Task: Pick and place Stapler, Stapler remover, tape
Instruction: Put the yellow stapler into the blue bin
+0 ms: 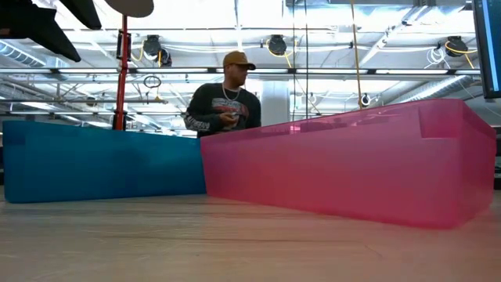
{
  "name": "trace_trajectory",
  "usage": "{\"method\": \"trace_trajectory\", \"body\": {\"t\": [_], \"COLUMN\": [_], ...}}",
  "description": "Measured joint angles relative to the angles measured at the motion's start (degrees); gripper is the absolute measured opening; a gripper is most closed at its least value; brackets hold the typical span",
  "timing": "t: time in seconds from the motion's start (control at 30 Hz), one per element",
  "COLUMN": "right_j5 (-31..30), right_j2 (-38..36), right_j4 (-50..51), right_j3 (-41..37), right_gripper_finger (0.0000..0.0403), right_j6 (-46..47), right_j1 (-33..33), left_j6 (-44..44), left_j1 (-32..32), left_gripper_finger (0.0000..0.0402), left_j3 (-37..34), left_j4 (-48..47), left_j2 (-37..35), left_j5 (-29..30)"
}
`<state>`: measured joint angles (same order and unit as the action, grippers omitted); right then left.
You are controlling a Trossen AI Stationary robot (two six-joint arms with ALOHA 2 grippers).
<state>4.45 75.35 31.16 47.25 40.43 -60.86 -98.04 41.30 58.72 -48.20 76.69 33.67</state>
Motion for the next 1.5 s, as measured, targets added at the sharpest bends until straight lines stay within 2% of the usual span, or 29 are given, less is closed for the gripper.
{"method": "trace_trajectory", "body": {"t": [0.17,0.43,0.6,0.8,1.03,1.5], "right_j5": [0.00,-1.39,-2.90,-1.56,-1.77,-1.74], "right_j2": [3.31,6.31,7.73,8.20,8.22,8.29], "right_j4": [-3.73,-4.46,-4.10,-7.02,-7.84,-4.37], "right_j3": [-0.01,-0.46,-3.18,-5.69,-5.87,-5.87], "right_gripper_finger": [0.0246,0.0245,0.0246,0.0249,0.0248,0.0212], "right_j6": [-2.42,-1.35,2.06,6.68,9.64,9.42], "right_j1": [0.00,0.00,0.01,0.02,0.02,0.02], "left_j6": [0.02,0.33,0.70,1.63,3.08,3.52], "left_j1": [0.00,0.00,0.00,0.00,0.00,0.00], "left_gripper_finger": [0.0218,0.0218,0.0218,0.0218,0.0218,0.0219], "left_j3": [0.00,0.00,0.00,0.00,0.00,0.00], "left_j4": [0.04,0.04,0.02,0.01,-0.12,-0.18], "left_j2": [0.02,0.02,0.02,0.02,0.02,0.02], "left_j5": [0.94,1.44,1.44,1.43,1.44,1.44]}}
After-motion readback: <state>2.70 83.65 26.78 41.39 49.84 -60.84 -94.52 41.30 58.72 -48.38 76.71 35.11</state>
